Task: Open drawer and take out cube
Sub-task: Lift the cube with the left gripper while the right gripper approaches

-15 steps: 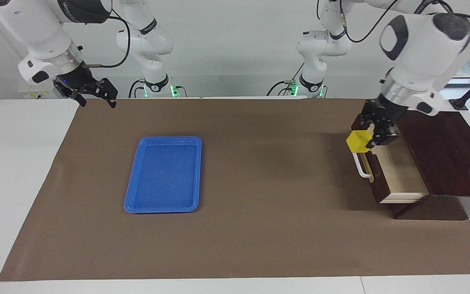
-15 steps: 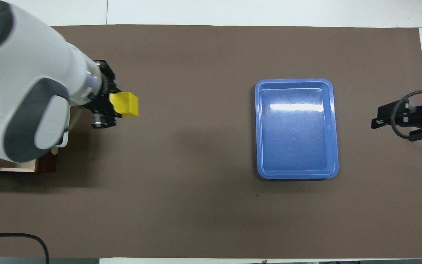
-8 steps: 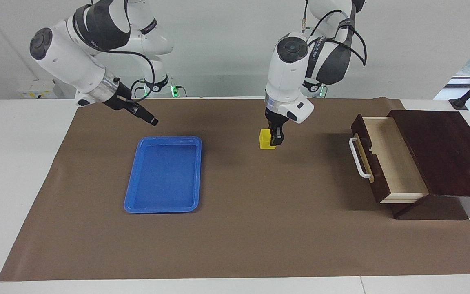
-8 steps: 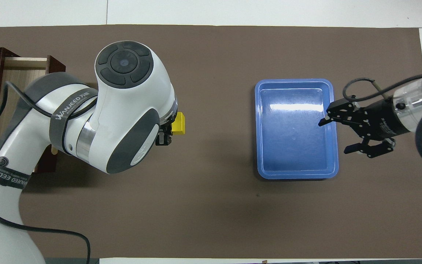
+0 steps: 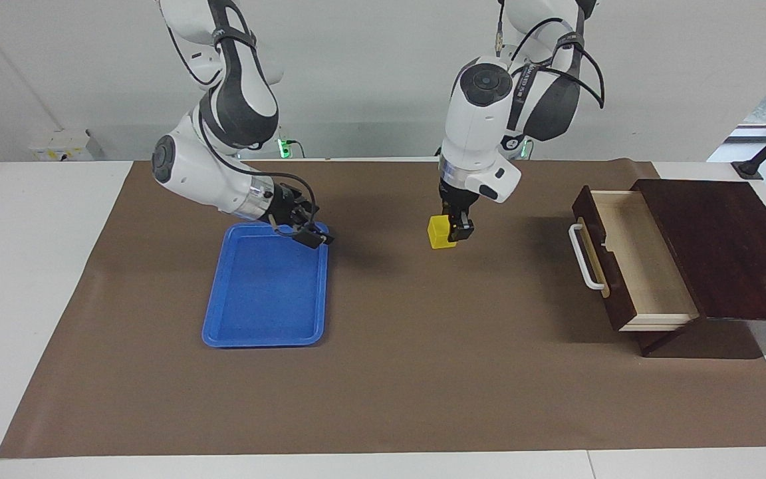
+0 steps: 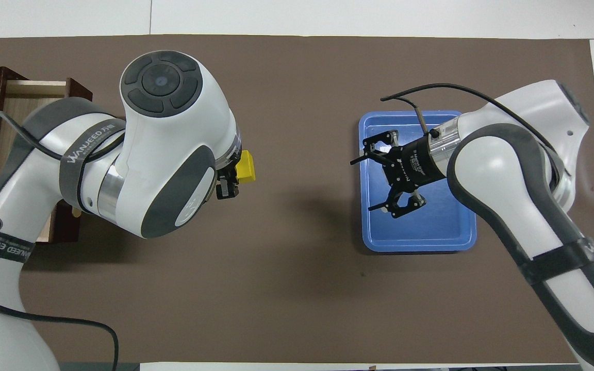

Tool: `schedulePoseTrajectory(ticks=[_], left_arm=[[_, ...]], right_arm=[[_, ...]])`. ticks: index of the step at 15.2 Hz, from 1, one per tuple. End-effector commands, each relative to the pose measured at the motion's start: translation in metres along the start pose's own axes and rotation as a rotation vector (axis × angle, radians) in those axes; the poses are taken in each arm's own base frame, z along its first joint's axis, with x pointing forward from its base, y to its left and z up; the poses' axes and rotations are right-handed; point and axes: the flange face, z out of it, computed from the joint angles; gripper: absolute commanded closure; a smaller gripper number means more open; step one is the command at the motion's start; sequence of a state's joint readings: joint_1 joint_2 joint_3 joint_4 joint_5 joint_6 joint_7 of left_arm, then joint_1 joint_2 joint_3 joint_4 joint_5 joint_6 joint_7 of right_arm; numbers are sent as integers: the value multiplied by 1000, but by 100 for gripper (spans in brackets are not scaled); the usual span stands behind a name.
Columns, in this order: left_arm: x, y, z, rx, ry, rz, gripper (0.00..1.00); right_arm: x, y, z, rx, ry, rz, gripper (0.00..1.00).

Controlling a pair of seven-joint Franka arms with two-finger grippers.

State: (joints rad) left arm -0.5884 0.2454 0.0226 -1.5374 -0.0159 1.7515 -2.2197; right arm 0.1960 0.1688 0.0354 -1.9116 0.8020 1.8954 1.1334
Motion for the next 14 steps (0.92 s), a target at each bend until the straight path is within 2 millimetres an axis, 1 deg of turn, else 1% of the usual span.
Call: schedulePoseTrajectory(ticks=[1,2,4,6,7,11,13,14], left_arm=[[0,1,-1,-17,6,-41,100],[0,1,-1,-18,7,-46,100],[0,2,-1,-26,12,-46,100],[-2,2,-1,-34,8,-45,100],[-2,2,-1,-35,8,-45,100],[-2,3,-2,-41,4,-45,100],[-3,2,-1,-40,5,-43,100],[-2,3,-2,-41,4,-45,100]], right_arm=[[-10,-10,36,28,-48,84,0],[-24,-15,53,34,-47,83,0],[-42,-27,84,43,-38,103,0],[-55,-39,104,54,-27,121,0],[-59,-45,108,56,-29,130,0],[-67,-67,102,83,-76,157,0],[-75,-77,102,93,-78,162,0],[-81,-83,98,100,-78,166,0]])
